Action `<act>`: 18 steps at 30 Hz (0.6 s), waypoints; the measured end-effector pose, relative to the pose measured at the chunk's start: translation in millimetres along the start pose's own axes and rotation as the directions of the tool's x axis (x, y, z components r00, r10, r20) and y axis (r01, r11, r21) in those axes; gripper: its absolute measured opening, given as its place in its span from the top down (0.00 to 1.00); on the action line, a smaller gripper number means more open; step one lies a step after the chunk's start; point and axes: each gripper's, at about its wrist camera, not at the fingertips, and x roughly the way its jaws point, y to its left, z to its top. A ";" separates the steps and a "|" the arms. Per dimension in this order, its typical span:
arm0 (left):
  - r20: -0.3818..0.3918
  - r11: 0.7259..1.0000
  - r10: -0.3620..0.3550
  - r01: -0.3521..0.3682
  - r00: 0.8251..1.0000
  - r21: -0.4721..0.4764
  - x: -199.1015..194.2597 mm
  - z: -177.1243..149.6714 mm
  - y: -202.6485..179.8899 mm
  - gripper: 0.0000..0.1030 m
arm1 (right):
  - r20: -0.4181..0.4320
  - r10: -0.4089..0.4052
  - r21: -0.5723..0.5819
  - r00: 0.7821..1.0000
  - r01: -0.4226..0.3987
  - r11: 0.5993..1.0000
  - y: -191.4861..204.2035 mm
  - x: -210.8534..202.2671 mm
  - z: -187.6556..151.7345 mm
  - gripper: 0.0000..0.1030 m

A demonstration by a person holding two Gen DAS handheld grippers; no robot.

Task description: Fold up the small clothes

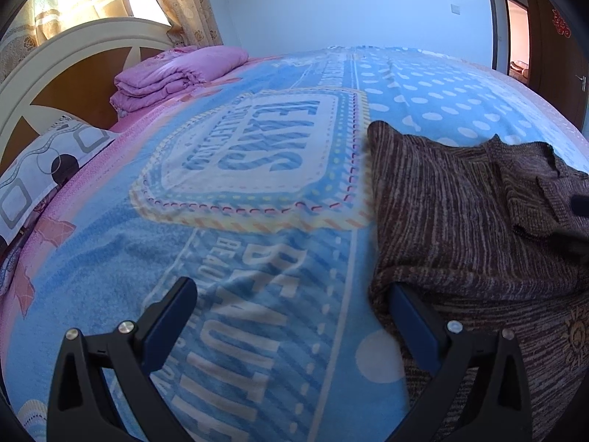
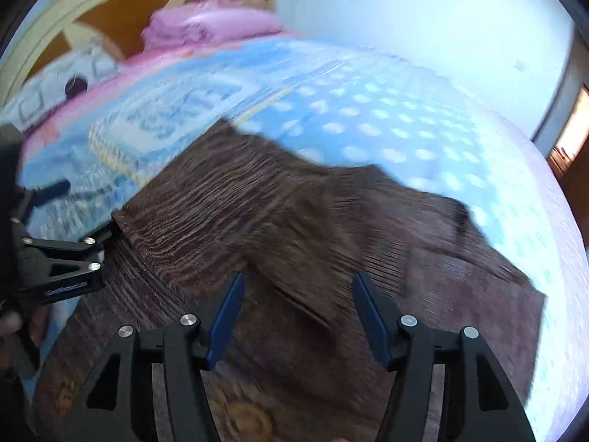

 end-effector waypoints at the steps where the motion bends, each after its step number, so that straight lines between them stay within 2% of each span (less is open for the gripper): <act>1: -0.002 1.000 -0.002 0.002 1.000 -0.001 -0.1 -0.1 0.8 0.00 | -0.013 -0.018 -0.012 1.000 0.018 1.000 2.1 9.1 0.5 0.65; 3: -0.003 1.000 -0.005 0.005 1.000 -0.003 0.3 0.2 2.0 0.00 | 0.013 -0.037 0.024 0.999 0.037 0.999 -7.0 5.5 2.9 0.84; 4: -0.003 1.000 -0.006 0.006 1.000 -0.004 0.2 0.3 2.0 0.00 | 0.025 -0.047 0.055 0.999 0.045 0.997 -15.7 0.9 3.4 0.89; 7: -0.006 1.000 -0.008 0.008 1.000 -0.005 0.8 0.4 1.5 0.00 | 0.045 -0.133 0.157 0.990 0.124 0.980 -55.8 -15.8 -1.4 0.89; 9: -0.005 1.000 -0.009 0.009 1.000 -0.007 0.4 0.2 1.5 0.00 | 0.018 -0.186 0.222 0.982 0.177 0.959 -85.1 -20.8 -10.7 0.89; 11: -0.003 1.000 -0.012 0.012 1.000 -0.008 -0.1 0.1 2.4 0.00 | -0.010 -0.202 0.266 0.979 0.197 0.943 -107.9 -23.8 -23.1 0.89; 14: 0.002 1.000 -0.014 0.014 1.000 -0.006 -1.6 -0.4 2.2 0.00 | -0.004 -0.146 0.336 0.989 0.139 0.932 -125.1 -33.4 -40.2 0.89; 16: 0.009 1.000 -0.022 0.022 1.000 -0.004 -5.2 -1.5 2.3 0.00 | 0.040 -0.064 0.351 0.997 0.046 0.935 -118.8 -46.3 -50.7 0.89; 18: 0.015 0.999 -0.036 0.036 0.999 -0.016 -13.1 -6.0 5.7 0.00 | 0.083 0.050 0.344 0.995 -0.075 0.936 -107.0 -56.3 -59.3 0.79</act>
